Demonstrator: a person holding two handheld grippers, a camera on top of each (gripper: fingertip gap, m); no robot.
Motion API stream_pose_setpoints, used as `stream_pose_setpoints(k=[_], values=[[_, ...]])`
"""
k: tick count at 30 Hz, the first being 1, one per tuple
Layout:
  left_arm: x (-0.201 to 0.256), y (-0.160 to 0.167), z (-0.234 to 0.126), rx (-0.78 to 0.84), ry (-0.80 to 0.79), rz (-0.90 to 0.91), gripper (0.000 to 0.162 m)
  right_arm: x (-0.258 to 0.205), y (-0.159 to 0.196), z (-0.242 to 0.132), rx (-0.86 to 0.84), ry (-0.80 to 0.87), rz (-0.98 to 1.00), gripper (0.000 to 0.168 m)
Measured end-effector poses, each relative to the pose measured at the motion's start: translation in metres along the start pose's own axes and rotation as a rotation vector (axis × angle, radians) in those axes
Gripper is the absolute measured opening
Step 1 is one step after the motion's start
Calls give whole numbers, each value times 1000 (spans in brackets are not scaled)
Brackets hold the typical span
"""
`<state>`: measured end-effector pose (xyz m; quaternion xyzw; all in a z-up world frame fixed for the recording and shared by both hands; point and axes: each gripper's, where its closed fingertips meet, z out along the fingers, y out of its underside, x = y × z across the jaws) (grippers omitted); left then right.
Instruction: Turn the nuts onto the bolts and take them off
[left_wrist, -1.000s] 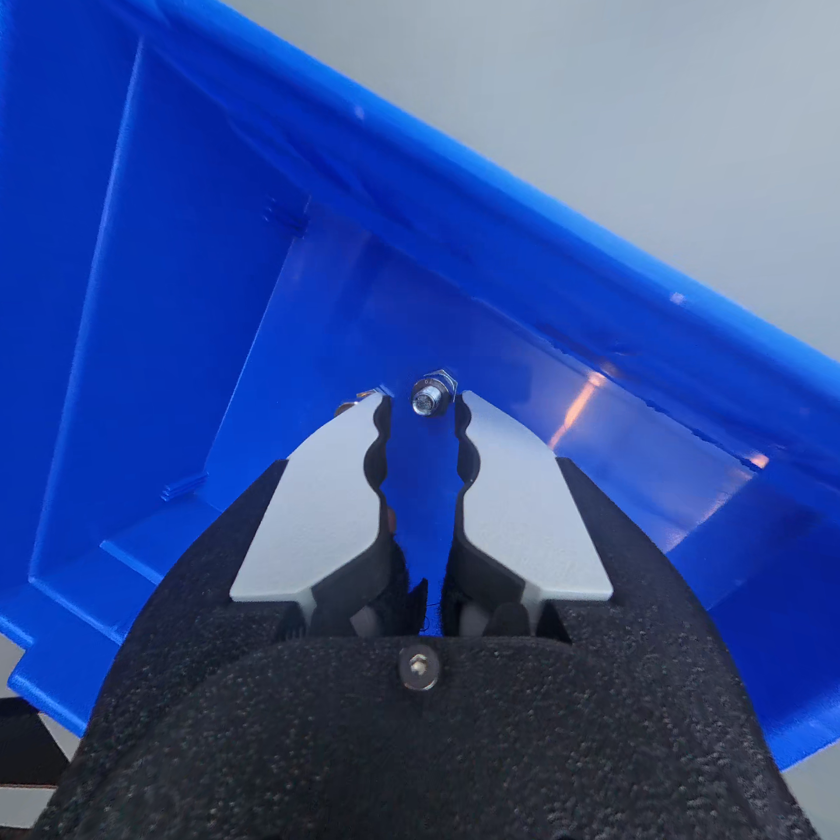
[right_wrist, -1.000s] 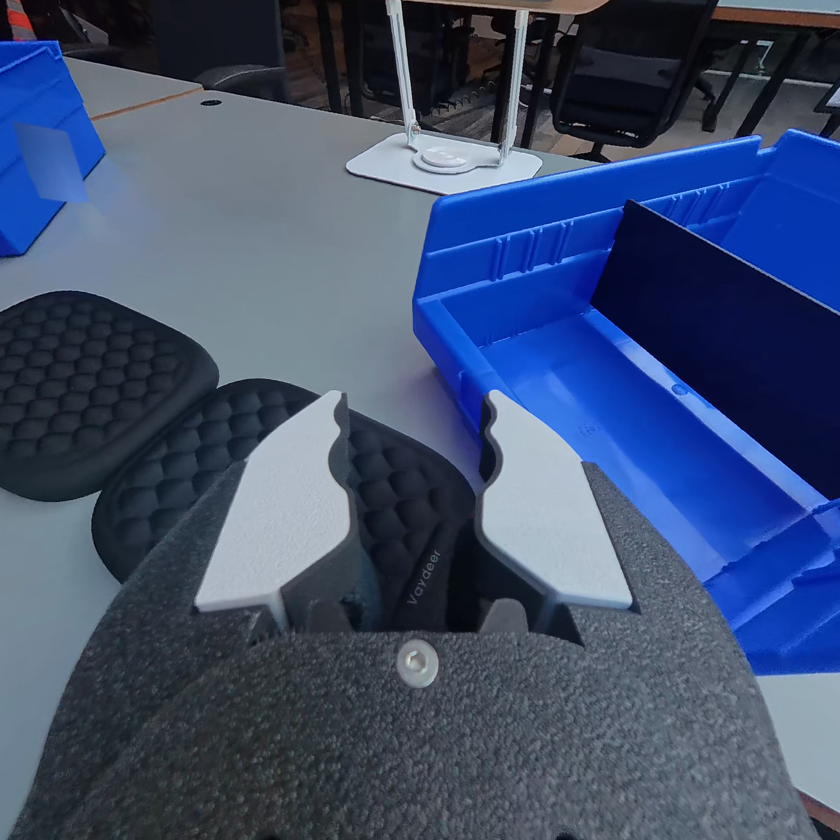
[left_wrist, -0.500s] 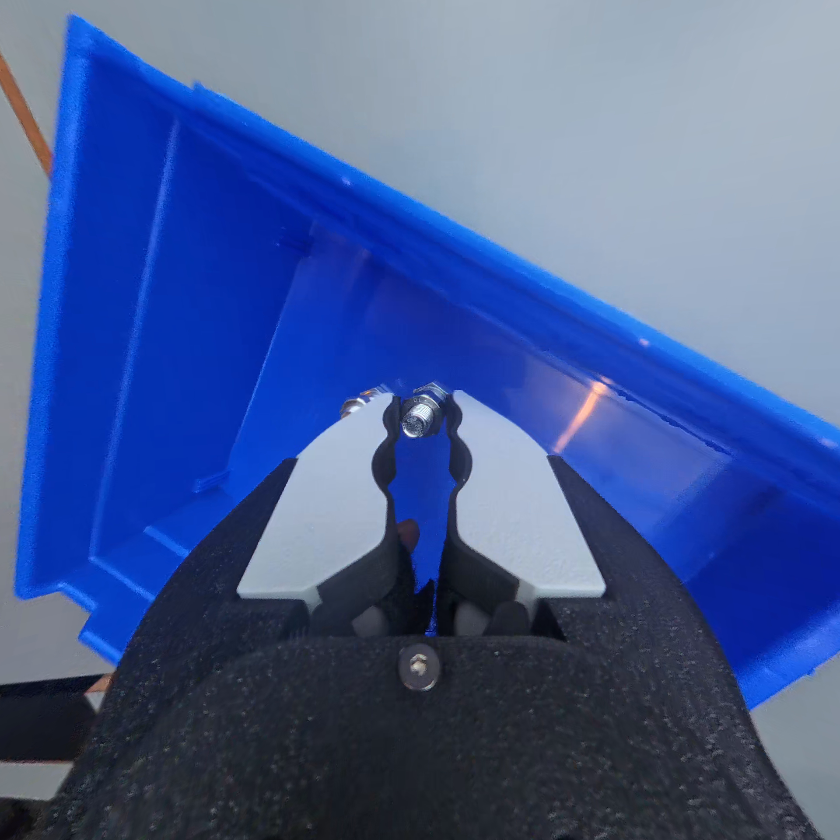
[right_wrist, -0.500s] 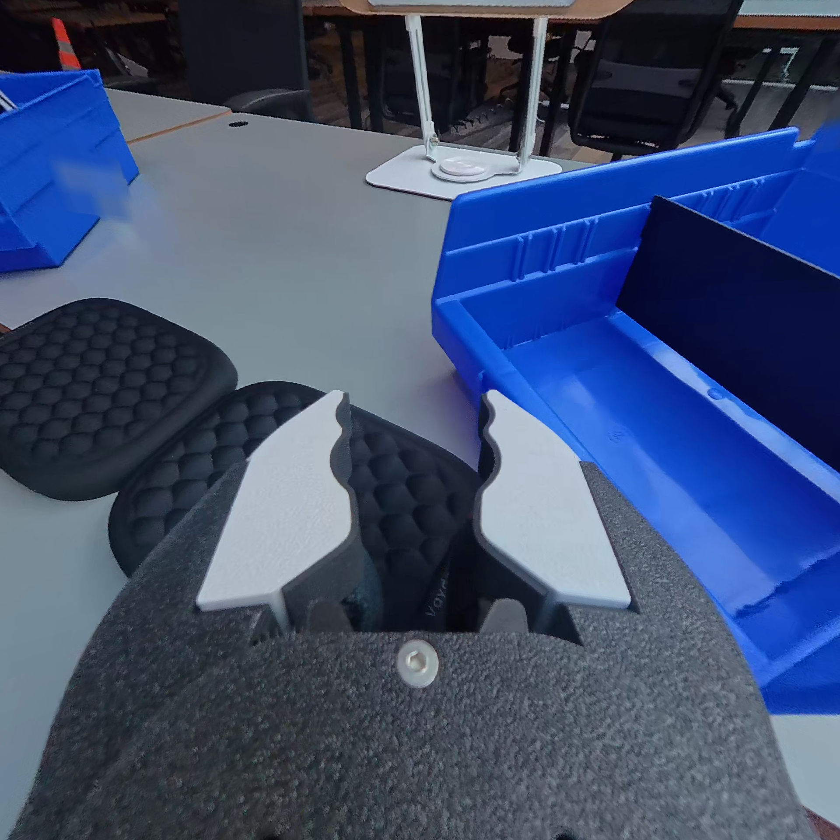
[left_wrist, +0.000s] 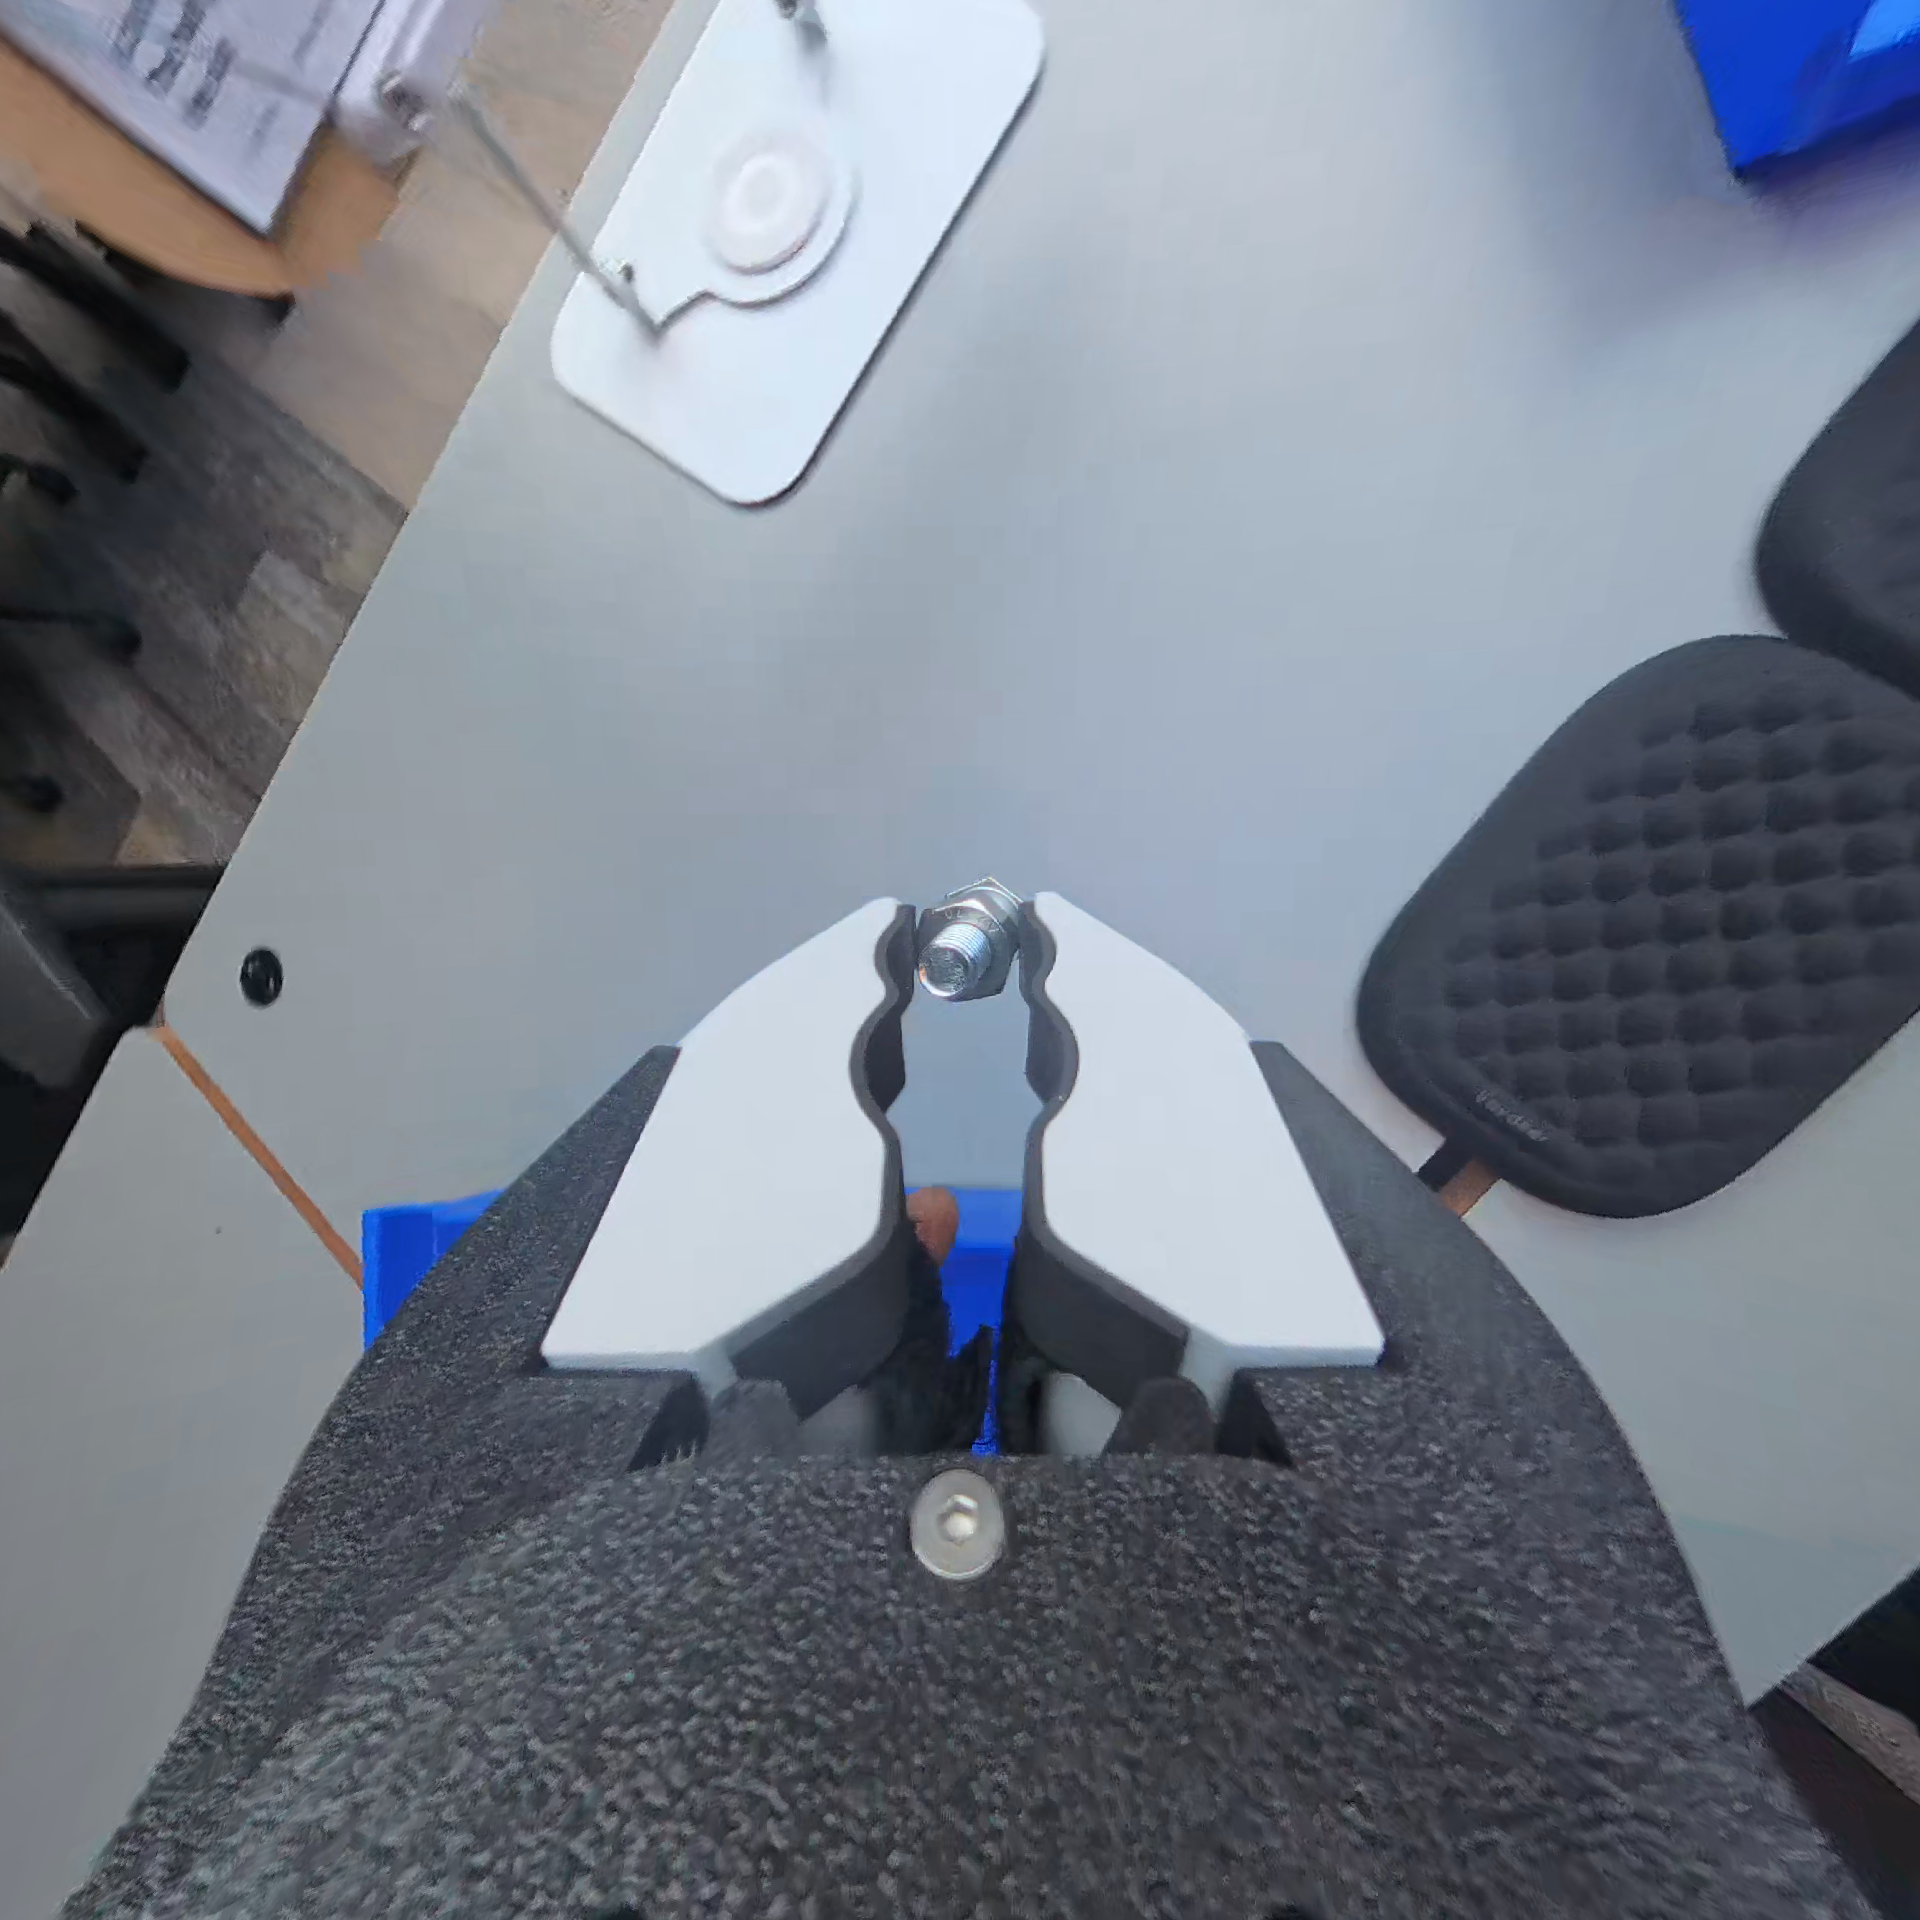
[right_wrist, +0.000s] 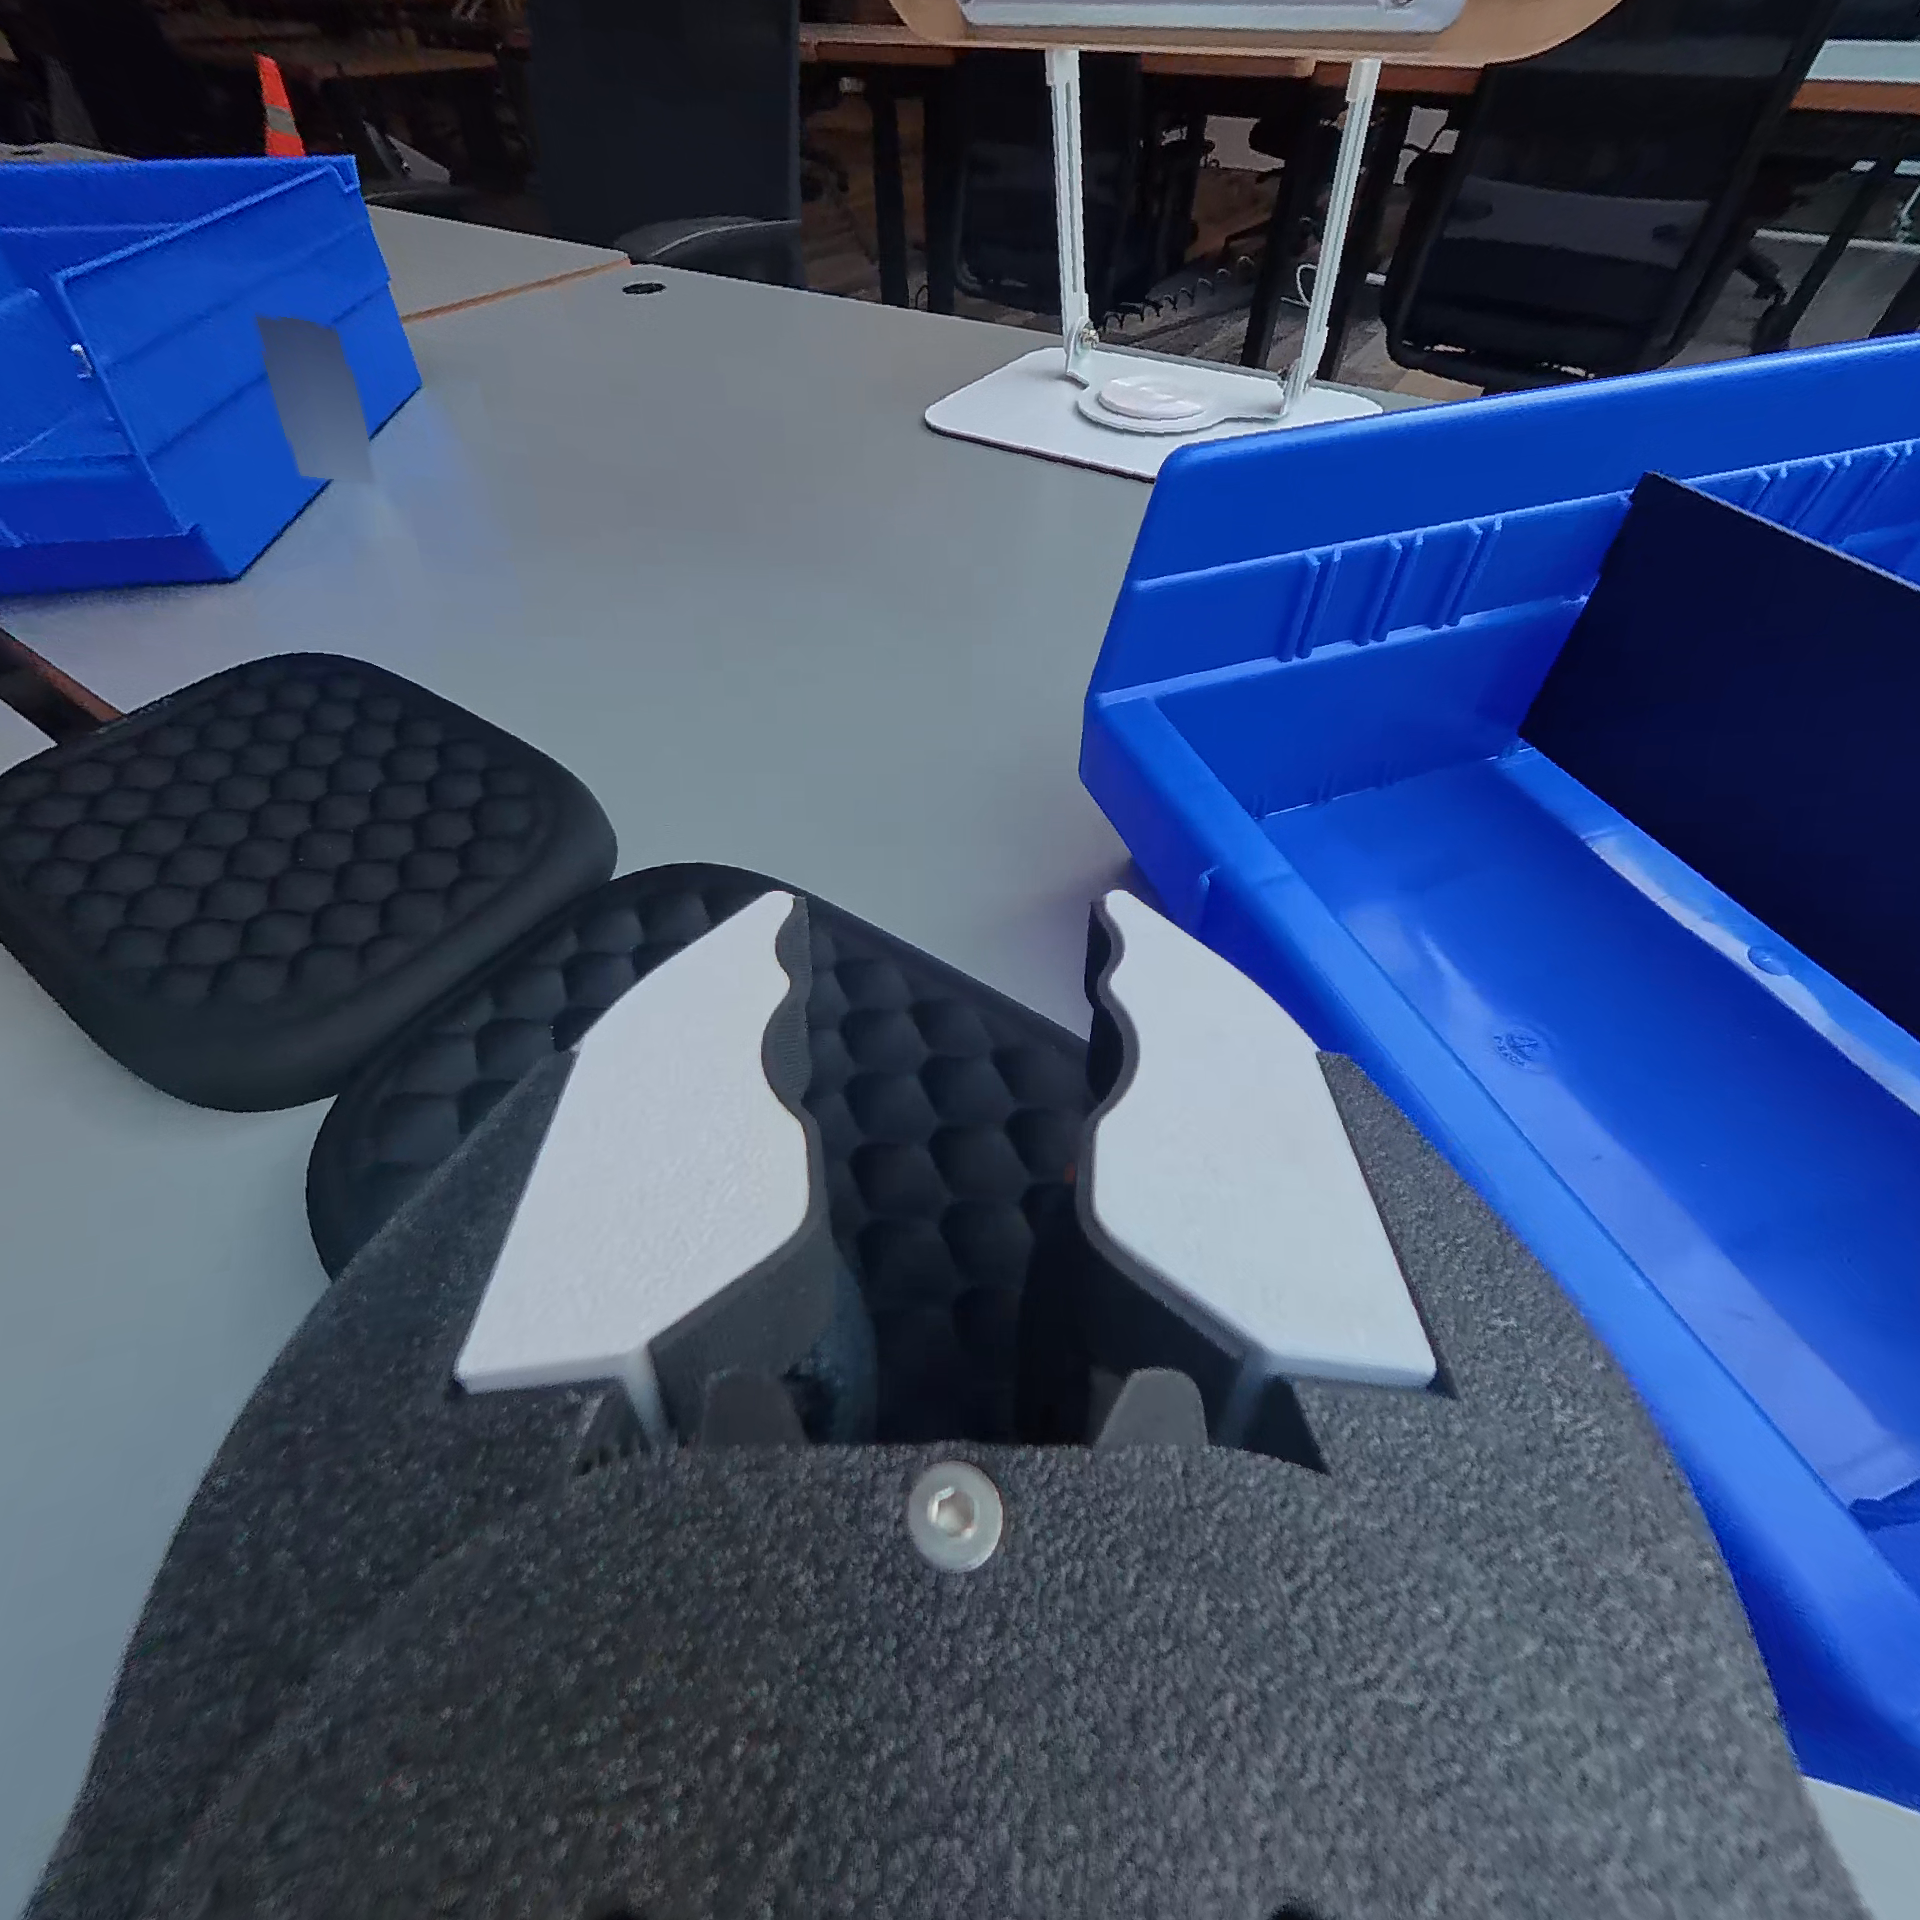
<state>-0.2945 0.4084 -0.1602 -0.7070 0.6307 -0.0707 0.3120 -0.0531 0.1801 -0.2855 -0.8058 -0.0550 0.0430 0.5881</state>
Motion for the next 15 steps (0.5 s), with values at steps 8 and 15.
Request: stream_pose_setpoints(k=[8,15], values=[[92,-40,83,-84,113,239,19,2,5,2,-34,-5,41,50],[137,-41,141,-180,191,322,19,3,6,3,-42,-7,54,49]])
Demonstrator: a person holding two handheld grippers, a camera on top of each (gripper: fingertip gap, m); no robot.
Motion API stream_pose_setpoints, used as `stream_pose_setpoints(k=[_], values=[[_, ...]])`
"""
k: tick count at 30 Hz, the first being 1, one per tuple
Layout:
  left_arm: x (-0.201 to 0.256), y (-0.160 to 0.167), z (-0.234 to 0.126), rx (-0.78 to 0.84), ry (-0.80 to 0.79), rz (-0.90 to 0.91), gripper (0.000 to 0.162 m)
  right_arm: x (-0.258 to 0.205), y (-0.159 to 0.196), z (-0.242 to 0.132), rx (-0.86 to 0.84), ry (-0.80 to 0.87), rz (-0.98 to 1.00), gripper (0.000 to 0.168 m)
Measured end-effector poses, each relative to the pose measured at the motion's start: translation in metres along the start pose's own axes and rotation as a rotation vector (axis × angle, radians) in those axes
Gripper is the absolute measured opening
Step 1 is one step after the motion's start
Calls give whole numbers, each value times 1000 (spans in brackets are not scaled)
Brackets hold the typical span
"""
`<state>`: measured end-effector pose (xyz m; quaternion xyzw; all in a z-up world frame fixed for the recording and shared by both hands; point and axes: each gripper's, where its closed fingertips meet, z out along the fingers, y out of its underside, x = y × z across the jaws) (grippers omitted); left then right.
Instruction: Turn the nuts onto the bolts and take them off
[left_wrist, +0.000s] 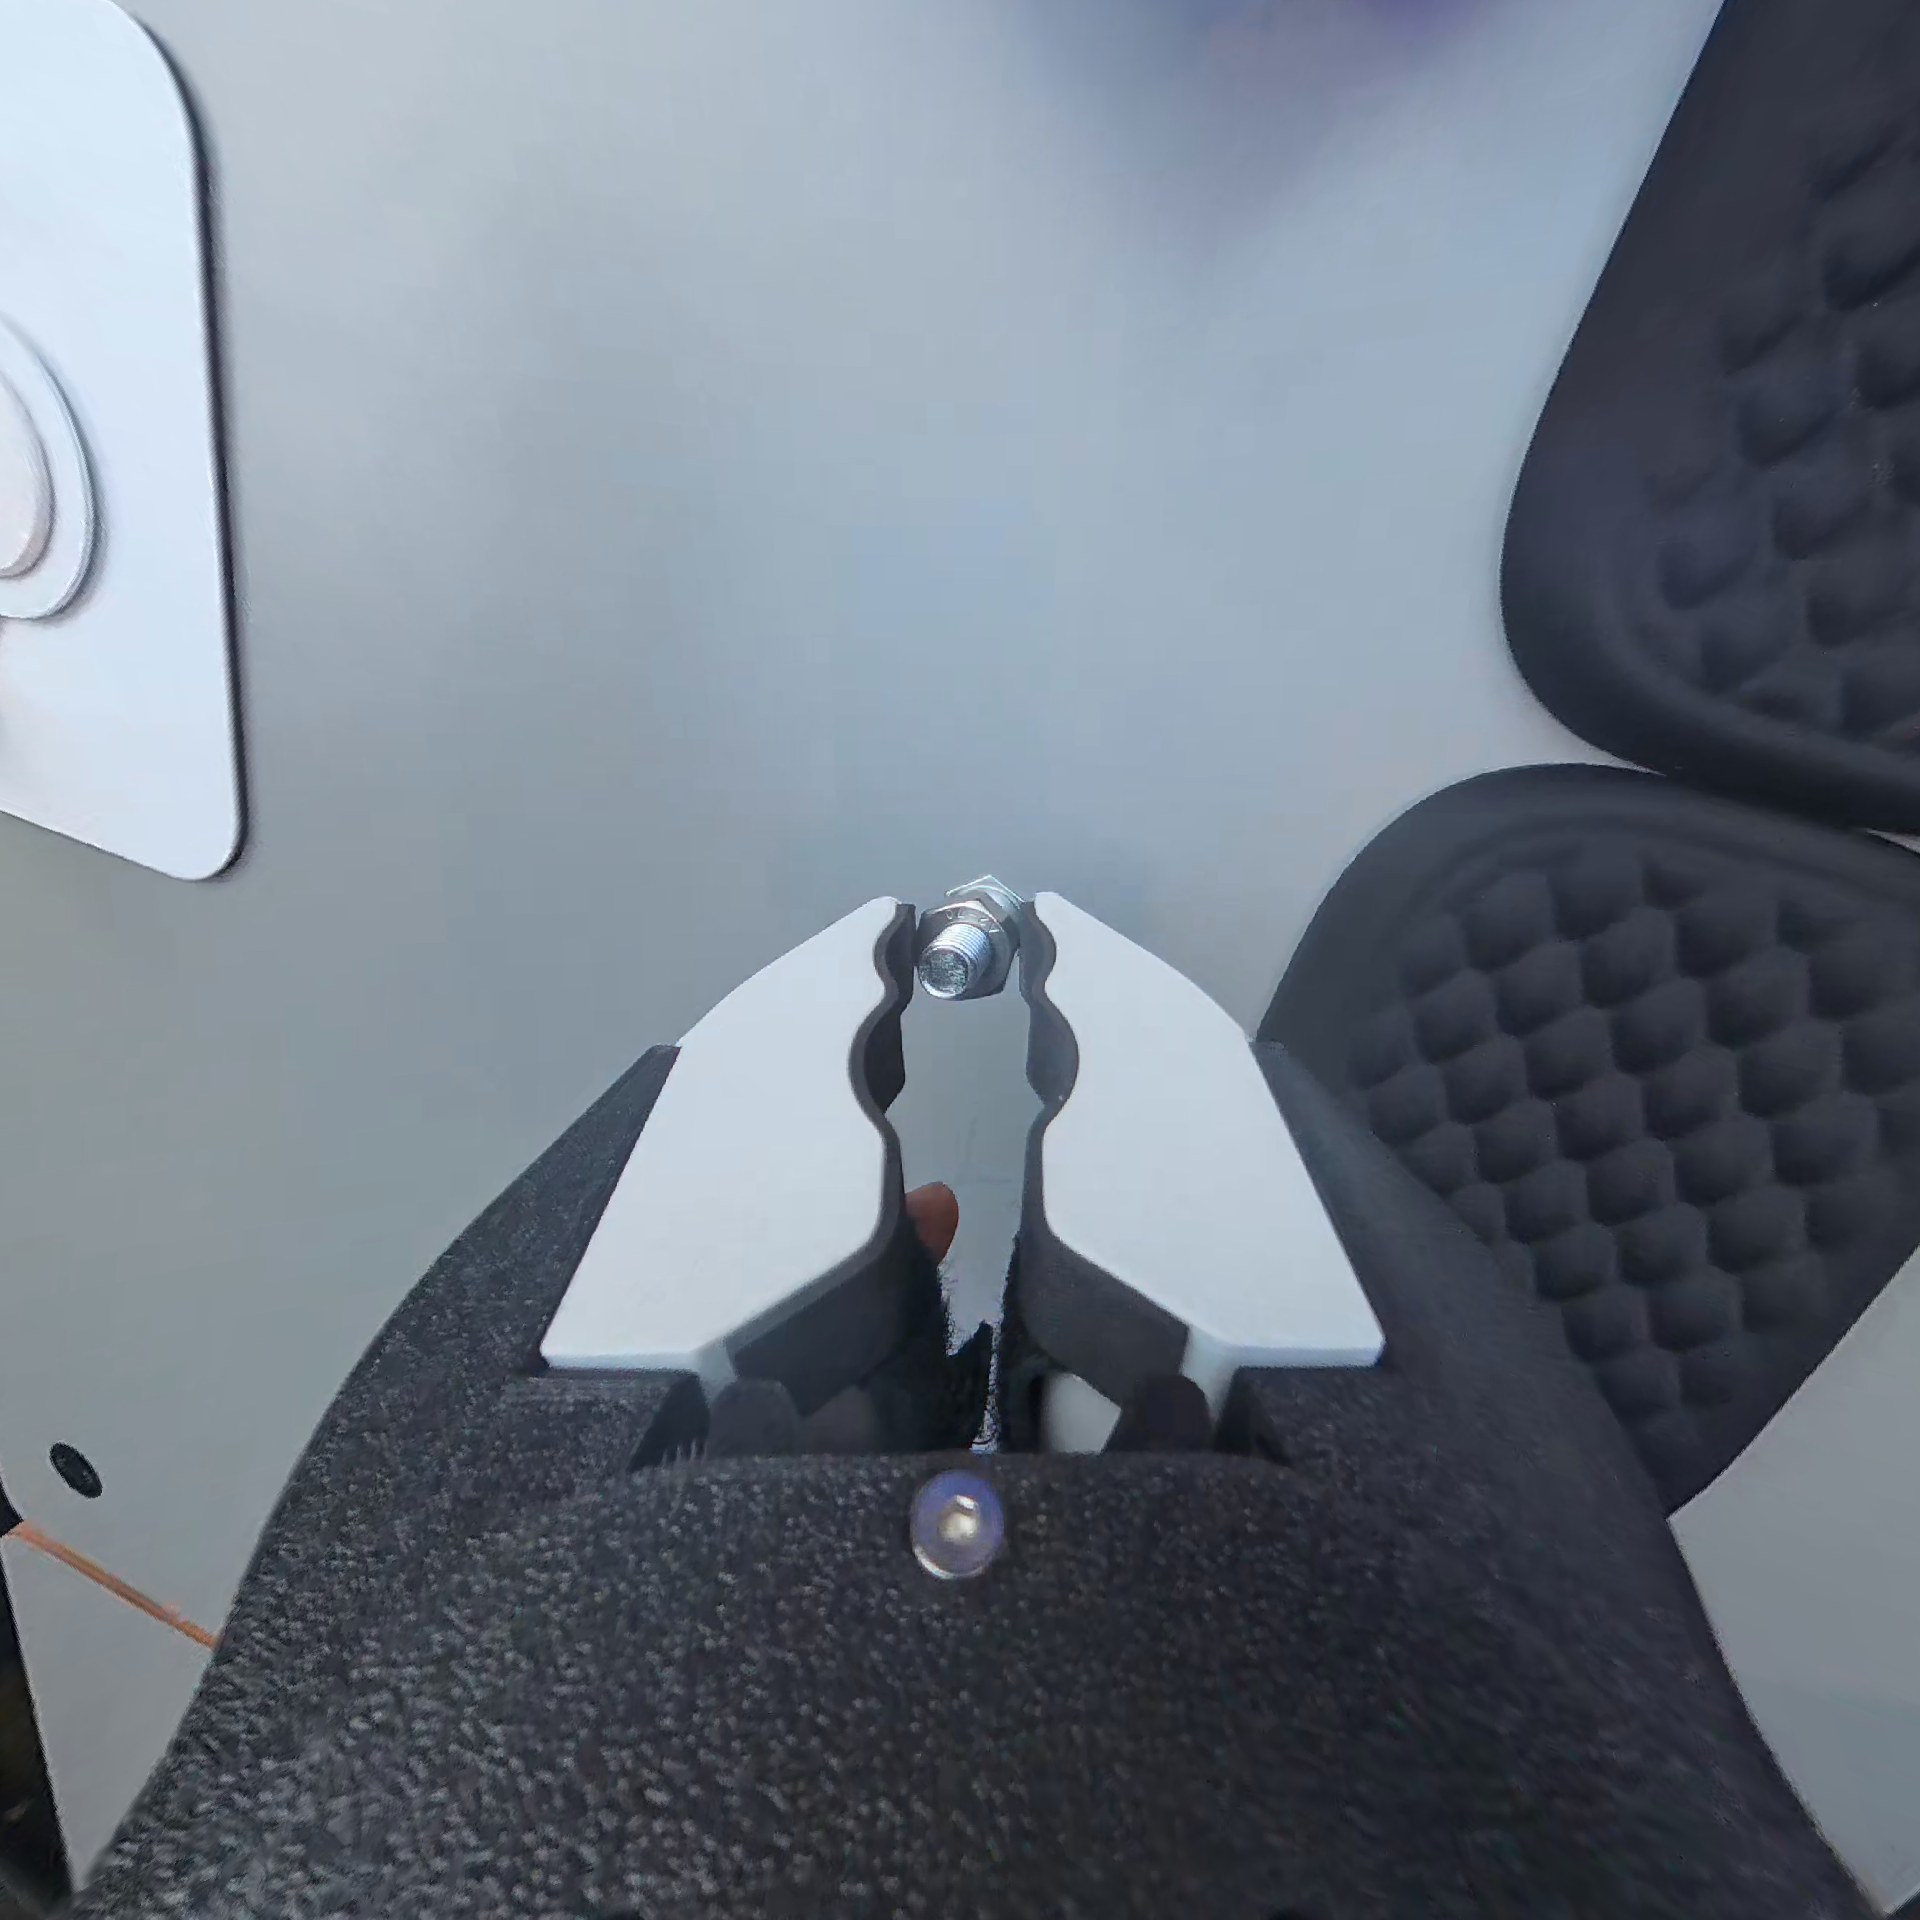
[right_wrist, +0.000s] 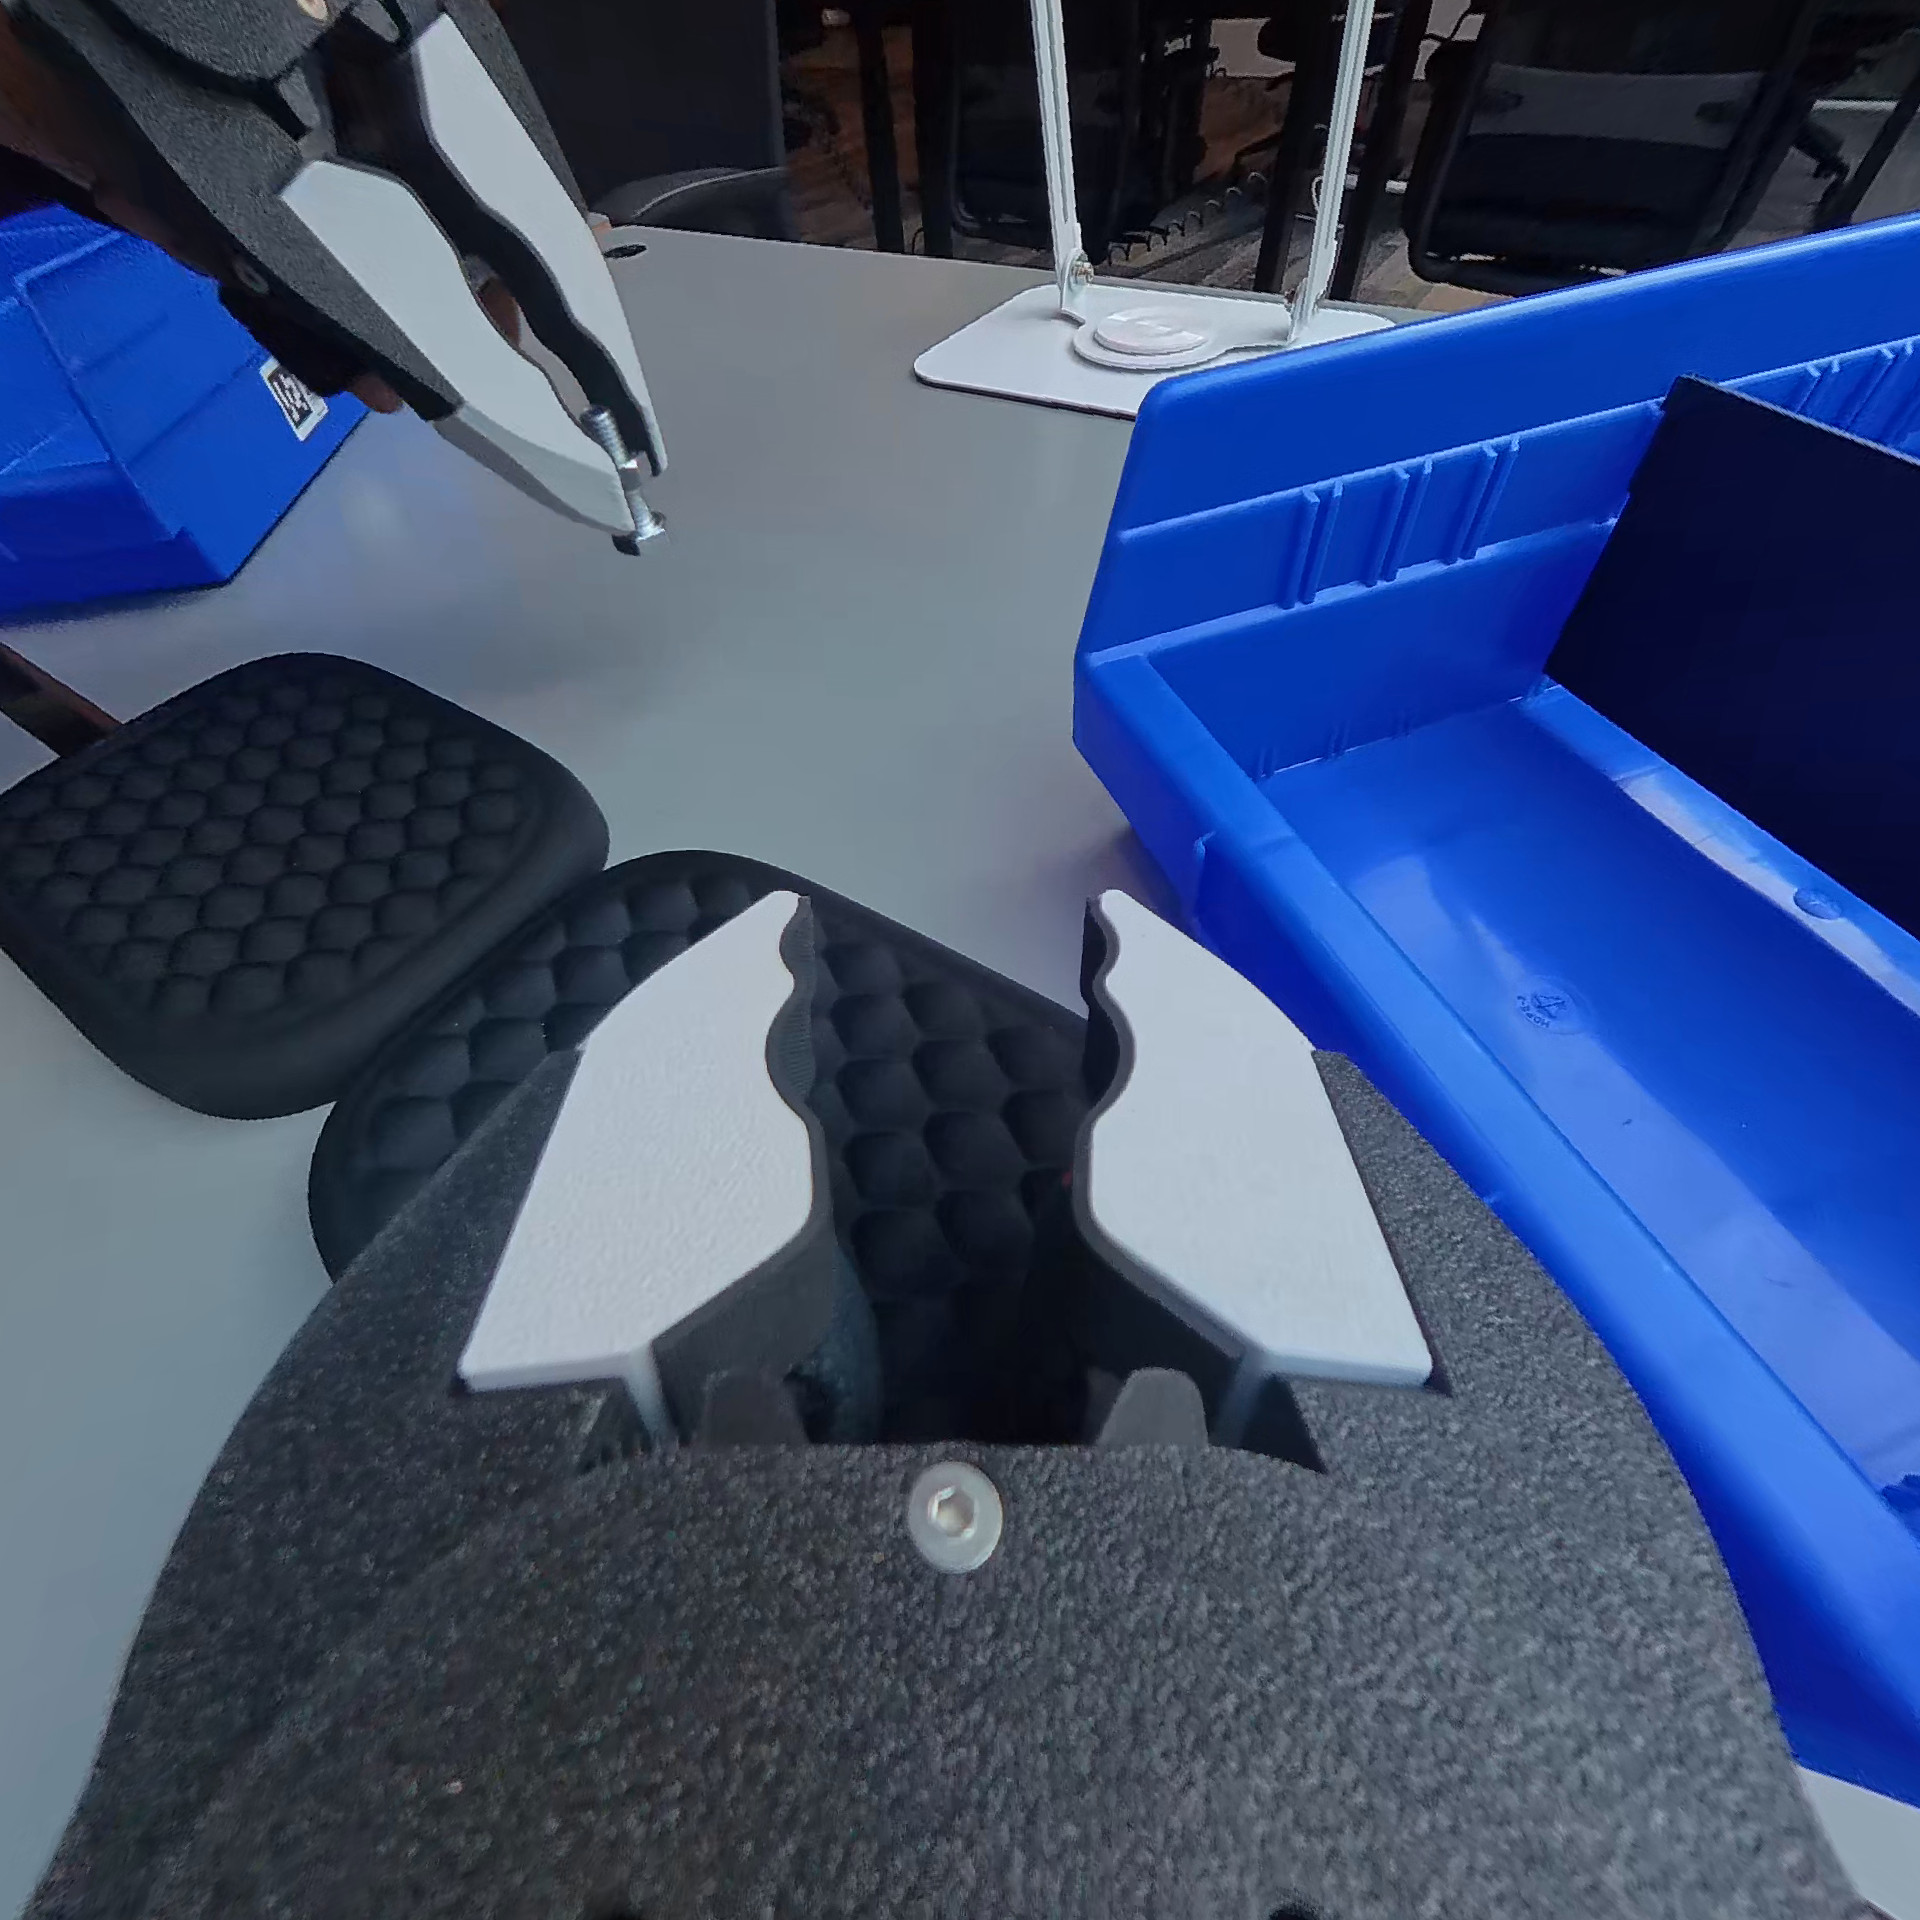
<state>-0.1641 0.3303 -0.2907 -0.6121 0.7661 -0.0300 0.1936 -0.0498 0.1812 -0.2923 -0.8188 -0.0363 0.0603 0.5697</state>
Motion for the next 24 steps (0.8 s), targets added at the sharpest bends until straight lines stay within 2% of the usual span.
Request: stream_pose_setpoints(k=[16,24], values=[[39,-11,38,-82,66,126,19,0,3,2,-22,11,-11,46],[43,-13,40,-108,60,144,20,-2,2,1,-15,-2,-8,46]])
